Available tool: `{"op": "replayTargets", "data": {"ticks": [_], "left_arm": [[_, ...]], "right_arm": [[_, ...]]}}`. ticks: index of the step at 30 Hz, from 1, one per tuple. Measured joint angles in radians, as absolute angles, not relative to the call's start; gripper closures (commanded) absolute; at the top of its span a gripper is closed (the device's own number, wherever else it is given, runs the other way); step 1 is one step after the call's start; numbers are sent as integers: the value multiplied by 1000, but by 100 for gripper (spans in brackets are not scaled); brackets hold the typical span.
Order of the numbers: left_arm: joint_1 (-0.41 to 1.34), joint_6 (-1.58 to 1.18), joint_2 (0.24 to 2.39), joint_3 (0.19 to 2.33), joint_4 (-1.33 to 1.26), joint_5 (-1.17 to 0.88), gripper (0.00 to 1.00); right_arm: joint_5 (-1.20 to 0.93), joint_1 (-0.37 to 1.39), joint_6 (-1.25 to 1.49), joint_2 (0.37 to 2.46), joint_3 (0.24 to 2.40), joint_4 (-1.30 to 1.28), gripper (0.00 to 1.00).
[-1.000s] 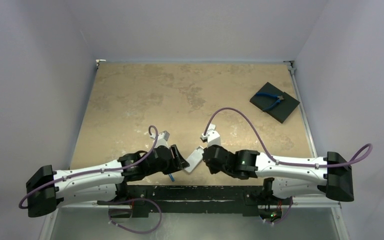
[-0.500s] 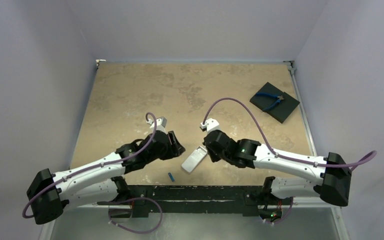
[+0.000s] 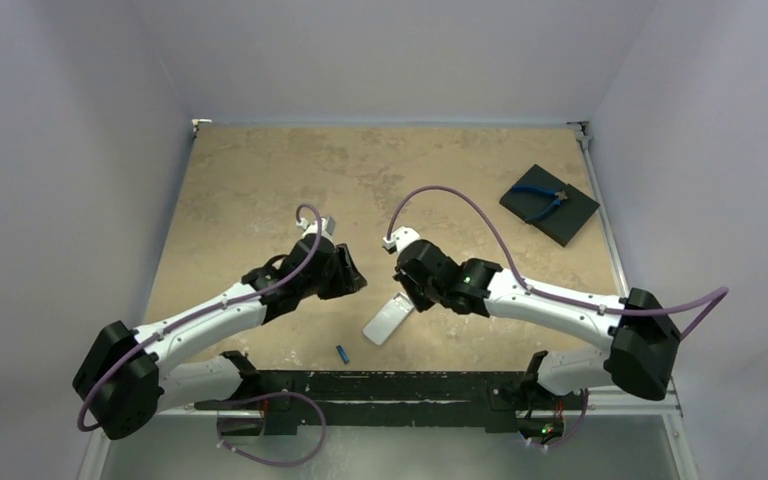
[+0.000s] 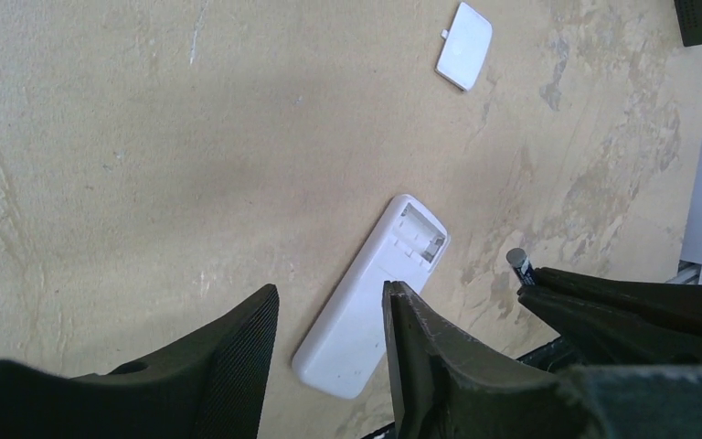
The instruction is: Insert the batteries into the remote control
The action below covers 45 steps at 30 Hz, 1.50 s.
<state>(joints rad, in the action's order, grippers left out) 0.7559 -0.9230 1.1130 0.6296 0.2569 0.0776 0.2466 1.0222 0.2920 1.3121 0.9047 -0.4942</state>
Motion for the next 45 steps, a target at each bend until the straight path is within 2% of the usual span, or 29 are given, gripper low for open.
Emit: {"op": "replayTargets", "data": {"ticks": [17,45], "left_arm": [[654,-895,1266,624,108,-61,53],[615,-894,1279,591,60,-102,53]], "right_arm": [[178,967,196,1493,936,-493,100],[157,954,185,1585,967,-470,94]]}}
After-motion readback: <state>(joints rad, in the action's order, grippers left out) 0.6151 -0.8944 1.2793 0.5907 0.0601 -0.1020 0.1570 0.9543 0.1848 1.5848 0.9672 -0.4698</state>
